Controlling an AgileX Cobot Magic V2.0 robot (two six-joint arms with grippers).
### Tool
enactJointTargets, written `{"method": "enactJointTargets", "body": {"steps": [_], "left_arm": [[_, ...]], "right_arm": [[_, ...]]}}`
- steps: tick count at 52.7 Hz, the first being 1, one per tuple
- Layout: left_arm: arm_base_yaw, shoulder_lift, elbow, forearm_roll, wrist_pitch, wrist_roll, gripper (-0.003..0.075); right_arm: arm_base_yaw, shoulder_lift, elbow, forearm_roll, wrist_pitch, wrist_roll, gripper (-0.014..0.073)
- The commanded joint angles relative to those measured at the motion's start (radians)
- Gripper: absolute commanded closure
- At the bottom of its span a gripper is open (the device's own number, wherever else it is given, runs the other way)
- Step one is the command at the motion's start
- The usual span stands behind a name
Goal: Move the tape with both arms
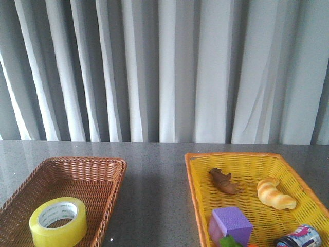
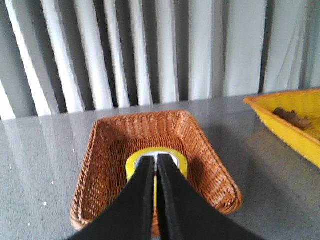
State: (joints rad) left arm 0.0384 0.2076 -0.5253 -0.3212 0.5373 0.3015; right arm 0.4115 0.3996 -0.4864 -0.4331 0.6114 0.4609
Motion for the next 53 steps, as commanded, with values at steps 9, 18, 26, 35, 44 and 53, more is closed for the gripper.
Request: {"method": "enactJointTargets", "body": {"steps": [9, 18, 26, 35, 44, 53], "left_arm": [[0.001, -0.11, 0.371, 0.015, -0.465, -0.001, 0.0726], [0.001, -0.239, 0.516, 0.022, -0.523, 0.0, 0.0726], [0.021, -0.237, 0.528, 0.071, -0.47, 0.03, 0.0726], [0.062, -0.236, 0.528, 0.136, -0.468, 0.033, 0.0726], [0.07, -0.236, 0.528, 0.135, -0.468, 0.03, 0.0726], [0.07, -0.236, 0.528, 0.128, -0.473, 0.02, 0.0726]], "right_arm": [[-0.005, 0.013, -0.026, -0.03, -0.063, -0.002, 0.0599], [-0.005, 0.014, -0.026, -0.03, -0.064, -0.002, 0.0599], [-0.005, 0.011, -0.026, -0.027, -0.061, -0.002, 0.0599], [-0.005, 0.011, -0.026, -0.027, -0.055, -0.002, 0.0599], [-0.005, 0.011, -0.026, -0.027, -0.051, -0.002, 0.0599], [-0.005, 0.011, -0.026, -0.027, -0.049, -0.002, 0.0599]]}}
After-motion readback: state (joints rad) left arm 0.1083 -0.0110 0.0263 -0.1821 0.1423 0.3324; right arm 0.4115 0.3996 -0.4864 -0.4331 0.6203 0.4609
